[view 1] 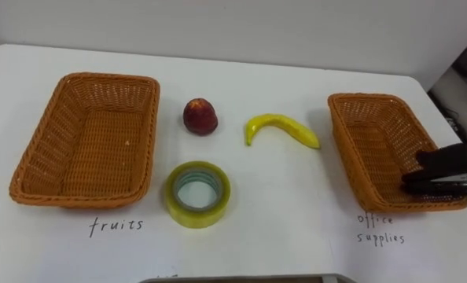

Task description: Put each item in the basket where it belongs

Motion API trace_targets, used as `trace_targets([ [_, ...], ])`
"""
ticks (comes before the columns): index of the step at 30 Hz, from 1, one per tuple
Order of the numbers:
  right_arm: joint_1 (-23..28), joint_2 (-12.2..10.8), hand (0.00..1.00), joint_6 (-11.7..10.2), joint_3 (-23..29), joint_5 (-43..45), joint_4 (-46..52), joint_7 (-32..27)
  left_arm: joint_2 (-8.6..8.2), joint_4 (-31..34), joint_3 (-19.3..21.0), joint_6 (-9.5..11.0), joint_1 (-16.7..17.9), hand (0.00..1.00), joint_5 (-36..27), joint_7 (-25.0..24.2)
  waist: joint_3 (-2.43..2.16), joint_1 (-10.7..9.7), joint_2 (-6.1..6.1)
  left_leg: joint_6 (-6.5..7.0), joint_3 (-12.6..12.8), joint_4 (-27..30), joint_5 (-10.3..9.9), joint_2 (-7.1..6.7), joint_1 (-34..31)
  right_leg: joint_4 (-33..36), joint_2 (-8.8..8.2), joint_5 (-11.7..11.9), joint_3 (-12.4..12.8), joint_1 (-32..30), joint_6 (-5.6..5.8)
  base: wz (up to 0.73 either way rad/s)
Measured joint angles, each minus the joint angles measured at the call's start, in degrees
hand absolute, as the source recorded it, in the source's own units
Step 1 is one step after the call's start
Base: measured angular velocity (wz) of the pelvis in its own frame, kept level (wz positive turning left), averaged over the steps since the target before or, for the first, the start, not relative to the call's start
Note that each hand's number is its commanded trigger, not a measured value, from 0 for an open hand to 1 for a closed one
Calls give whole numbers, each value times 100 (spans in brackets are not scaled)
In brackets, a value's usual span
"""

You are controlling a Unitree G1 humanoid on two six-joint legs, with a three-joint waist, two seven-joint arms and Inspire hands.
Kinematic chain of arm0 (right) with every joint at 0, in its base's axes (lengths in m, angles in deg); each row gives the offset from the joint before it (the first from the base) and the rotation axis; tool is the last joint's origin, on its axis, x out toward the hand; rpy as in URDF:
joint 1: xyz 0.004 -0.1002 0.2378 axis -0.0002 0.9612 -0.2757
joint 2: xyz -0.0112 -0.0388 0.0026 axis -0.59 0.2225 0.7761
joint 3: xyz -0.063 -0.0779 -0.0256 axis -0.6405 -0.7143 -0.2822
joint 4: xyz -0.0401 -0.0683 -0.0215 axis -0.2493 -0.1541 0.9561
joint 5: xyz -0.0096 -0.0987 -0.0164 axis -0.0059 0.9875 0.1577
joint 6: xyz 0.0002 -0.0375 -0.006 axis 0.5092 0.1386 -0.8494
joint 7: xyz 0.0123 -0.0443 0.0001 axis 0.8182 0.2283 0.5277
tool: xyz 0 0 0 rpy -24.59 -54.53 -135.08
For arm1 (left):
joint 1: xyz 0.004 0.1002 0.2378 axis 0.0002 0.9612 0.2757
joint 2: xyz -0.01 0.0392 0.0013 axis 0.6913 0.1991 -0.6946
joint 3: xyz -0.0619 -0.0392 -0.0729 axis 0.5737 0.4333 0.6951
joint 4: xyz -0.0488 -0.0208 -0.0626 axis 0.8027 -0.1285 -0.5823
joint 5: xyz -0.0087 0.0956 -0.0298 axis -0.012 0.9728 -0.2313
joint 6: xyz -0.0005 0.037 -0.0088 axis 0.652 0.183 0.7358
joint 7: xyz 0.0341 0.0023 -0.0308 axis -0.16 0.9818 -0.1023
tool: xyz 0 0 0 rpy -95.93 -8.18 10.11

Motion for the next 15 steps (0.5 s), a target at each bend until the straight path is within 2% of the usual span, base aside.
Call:
trace_targets([
  [5, -310, 0, 0, -3, -2, -255, 259, 0, 3, 4, 9, 0, -55, 0, 80, 9, 0, 13, 13, 1, 1, 1, 0, -2, -6, 2, -6, 0, -20, -14, 0, 0],
  [12, -462, -1, 0, 2, -192, -763, 311, 28, -12, -33, 0, -3, -217, 0, 73, 5, -11, 288, 16, 0, 6, -15, 0, 5, 42, 15, 1, 1, -25, 9, -1, 0],
  [15, -497, -2, 0, 3, -285, -1021, 419, 76, -13, -109, -1, -36, -250, 0, 138, 9, -22, 311, 44, 1, -9, -49, 0, 4, 42, 17, -4, 1, -37, 15, -1, 0],
])
